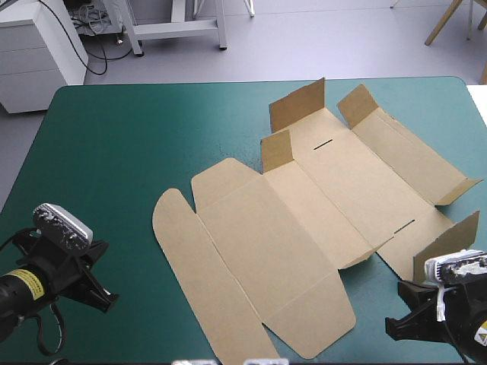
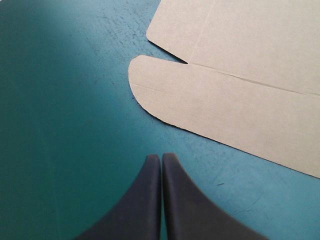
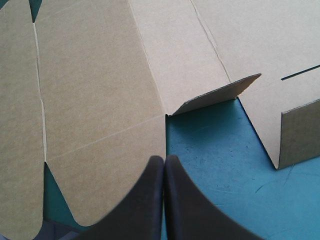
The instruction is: Fold the box
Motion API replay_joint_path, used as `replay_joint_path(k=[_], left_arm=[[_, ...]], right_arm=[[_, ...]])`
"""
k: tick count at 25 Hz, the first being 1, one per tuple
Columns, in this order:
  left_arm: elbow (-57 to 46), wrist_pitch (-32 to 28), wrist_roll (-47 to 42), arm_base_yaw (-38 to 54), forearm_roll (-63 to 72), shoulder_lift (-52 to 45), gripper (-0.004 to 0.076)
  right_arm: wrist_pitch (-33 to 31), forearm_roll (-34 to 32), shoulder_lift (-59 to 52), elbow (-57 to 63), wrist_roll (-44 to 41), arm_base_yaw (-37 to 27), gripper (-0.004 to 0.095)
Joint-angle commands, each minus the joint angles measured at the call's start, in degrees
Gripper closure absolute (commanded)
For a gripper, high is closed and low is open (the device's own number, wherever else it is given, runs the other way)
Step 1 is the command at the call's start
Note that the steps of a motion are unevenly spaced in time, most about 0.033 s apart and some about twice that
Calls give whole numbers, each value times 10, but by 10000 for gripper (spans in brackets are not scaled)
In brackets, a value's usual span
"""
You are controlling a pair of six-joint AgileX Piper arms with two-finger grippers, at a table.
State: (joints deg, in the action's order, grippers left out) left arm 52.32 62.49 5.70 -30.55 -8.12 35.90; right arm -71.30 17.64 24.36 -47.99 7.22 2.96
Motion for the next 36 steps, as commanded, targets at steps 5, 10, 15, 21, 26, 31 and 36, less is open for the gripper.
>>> replay_joint_path(k=[5,10,15,21,26,31,36], left_arm=[[14,-32,-1,0,-1,4,734],[14,-33,-1,0,-1,4,734],[14,-33,-1,0,-1,4,734],[14,-33,-1,0,-1,4,734],[14,-33,-1,0,-1,4,734],[14,-33,-1,0,-1,4,734],[14,-39,-1,0,-1,4,734]], right_arm=[[24,10,6,-12,2,2,927],[24,10,6,-12,-1,2,927],[26,10,6,-12,-57,2,927],[33,10,6,-12,-177,2,927],[35,16,6,-12,-219,2,927],[45,35,6,-12,-481,2,927],[39,45,6,-12,-609,2,927]])
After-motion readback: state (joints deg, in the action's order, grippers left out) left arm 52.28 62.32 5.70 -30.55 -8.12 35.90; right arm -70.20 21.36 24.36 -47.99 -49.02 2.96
